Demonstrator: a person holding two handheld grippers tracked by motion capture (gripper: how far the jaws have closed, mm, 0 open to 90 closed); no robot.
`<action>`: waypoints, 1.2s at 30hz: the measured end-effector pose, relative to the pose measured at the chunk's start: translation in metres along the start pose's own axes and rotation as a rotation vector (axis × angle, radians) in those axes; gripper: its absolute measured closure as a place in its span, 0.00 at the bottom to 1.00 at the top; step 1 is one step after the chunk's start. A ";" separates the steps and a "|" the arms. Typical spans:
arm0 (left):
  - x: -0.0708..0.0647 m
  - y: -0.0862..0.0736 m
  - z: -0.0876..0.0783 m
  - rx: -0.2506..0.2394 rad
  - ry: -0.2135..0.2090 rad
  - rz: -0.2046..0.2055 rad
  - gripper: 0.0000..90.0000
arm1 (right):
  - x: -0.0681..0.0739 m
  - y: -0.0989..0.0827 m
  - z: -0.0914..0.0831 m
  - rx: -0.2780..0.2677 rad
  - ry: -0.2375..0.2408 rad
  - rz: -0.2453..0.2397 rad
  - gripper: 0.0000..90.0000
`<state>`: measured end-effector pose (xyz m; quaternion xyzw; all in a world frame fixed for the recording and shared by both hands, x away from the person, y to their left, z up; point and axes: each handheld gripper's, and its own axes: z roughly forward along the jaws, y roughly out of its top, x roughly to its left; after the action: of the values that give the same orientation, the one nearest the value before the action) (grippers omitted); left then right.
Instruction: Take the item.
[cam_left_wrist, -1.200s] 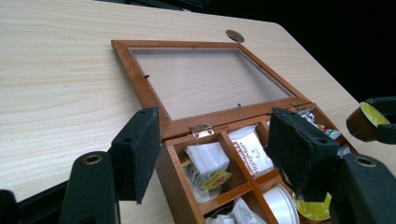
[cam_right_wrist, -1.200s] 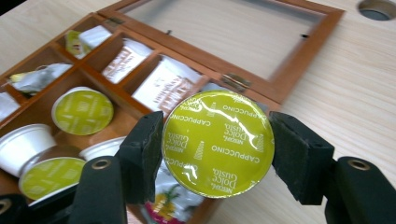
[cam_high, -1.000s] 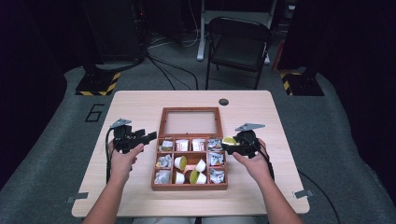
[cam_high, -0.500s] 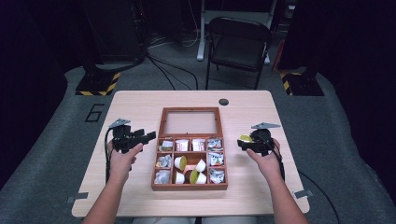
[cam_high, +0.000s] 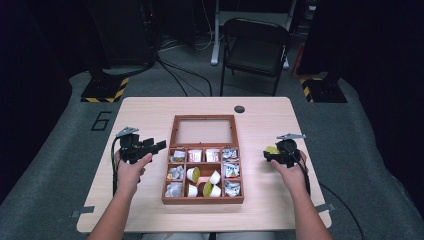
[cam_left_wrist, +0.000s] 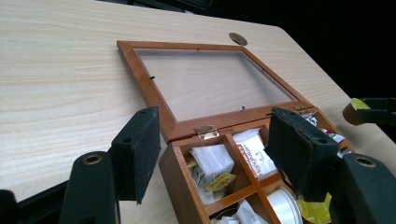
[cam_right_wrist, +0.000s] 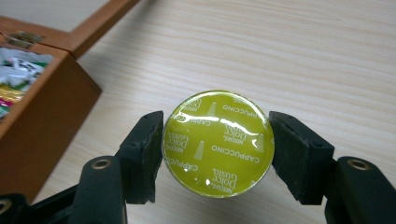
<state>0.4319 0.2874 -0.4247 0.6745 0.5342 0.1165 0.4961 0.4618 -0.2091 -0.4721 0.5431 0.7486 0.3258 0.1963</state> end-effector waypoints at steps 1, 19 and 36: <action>0.000 0.000 0.000 -0.001 0.001 -0.001 0.39 | -0.002 -0.001 0.001 0.003 -0.009 -0.005 0.41; 0.000 0.000 0.001 0.002 -0.003 -0.002 0.39 | -0.012 -0.014 0.014 0.037 -0.033 0.044 0.41; 0.000 0.000 0.002 0.003 -0.001 -0.003 0.38 | -0.009 -0.012 0.011 0.032 -0.065 0.034 0.36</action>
<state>0.4331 0.2866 -0.4256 0.6745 0.5349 0.1147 0.4957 0.4639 -0.2169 -0.4891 0.5693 0.7376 0.2992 0.2061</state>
